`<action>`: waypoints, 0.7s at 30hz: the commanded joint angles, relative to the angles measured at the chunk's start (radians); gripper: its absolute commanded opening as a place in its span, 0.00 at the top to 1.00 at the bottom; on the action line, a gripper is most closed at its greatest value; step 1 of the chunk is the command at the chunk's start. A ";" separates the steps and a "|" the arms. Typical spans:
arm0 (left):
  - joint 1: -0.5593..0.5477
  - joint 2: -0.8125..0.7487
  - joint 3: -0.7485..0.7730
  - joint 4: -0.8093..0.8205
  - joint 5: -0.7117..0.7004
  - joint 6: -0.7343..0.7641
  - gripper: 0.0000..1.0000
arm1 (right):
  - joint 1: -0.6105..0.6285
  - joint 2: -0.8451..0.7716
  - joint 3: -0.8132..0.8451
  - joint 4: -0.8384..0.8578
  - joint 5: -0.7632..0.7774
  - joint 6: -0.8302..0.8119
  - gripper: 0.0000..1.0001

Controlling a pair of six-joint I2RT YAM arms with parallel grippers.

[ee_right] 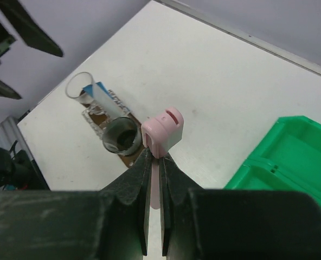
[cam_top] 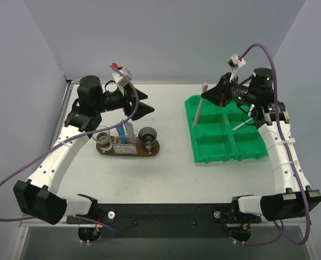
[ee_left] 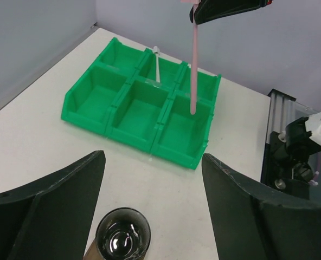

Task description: Prepare toiletry sets of a toothbrush and toothpaste on the tray

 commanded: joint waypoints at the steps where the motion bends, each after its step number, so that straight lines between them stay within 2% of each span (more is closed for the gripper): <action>1: -0.061 0.032 0.081 0.105 0.070 -0.104 0.18 | 0.053 -0.031 0.071 0.046 -0.142 0.020 1.00; 10: -0.211 0.107 0.133 0.122 0.038 -0.150 0.19 | 0.181 -0.033 0.077 0.050 -0.180 0.030 1.00; 19: -0.272 0.172 0.161 0.194 0.007 -0.195 0.19 | 0.265 -0.048 0.062 0.055 -0.164 0.019 1.00; 21: -0.280 0.178 0.159 0.211 0.010 -0.210 0.22 | 0.268 -0.054 0.059 0.061 -0.159 0.025 1.00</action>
